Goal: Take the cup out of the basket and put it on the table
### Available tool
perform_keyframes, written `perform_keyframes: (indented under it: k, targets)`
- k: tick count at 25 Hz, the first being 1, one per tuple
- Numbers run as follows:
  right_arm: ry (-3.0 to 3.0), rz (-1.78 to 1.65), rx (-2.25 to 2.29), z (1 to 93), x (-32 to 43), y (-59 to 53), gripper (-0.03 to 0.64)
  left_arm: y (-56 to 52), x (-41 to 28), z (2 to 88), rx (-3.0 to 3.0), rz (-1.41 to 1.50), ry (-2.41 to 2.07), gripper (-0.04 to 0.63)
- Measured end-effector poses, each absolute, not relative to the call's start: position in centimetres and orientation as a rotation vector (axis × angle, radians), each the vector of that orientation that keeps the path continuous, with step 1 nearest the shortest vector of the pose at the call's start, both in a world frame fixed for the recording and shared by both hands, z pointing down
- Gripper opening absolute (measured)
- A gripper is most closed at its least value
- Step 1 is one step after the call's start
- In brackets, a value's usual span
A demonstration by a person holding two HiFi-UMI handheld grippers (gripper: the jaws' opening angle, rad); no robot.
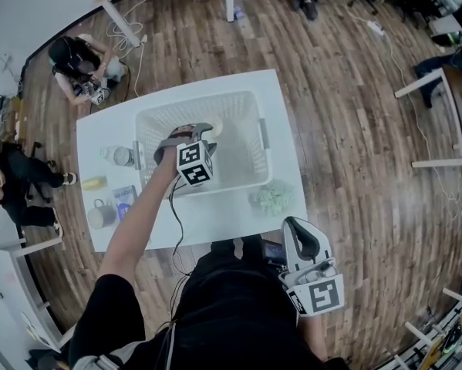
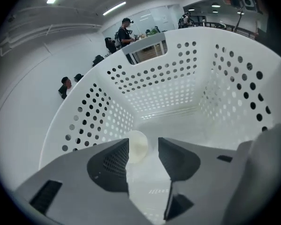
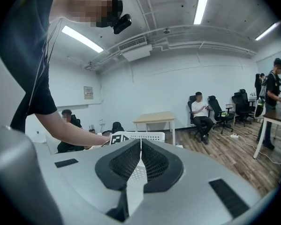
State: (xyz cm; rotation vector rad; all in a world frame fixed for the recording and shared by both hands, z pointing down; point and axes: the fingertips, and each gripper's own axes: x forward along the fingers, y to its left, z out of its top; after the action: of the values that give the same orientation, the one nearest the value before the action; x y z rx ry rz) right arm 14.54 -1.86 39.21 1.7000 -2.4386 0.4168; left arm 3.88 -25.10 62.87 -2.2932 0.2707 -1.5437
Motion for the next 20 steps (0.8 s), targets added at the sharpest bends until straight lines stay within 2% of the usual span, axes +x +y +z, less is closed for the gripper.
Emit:
perform_keyframes:
  k: [3, 13, 20]
  targets:
    - [-2.43, 0.423, 1.697, 39.3, 14.4, -1.8, 0.026, -25.3, 3.7, 64.2, -2.288, -1.567, 0.268, 0.187]
    - [-2.412, 0.442, 1.72, 39.6, 15.3, -1.9, 0.026, -25.7, 3.7, 67.1, -2.262, -1.63, 0.271, 0.044]
    - [-2.418, 0.445, 1.717, 39.8, 15.3, -2.0, 0.026, -25.7, 3.5, 67.2, -2.227, -1.62, 0.303, 0.018]
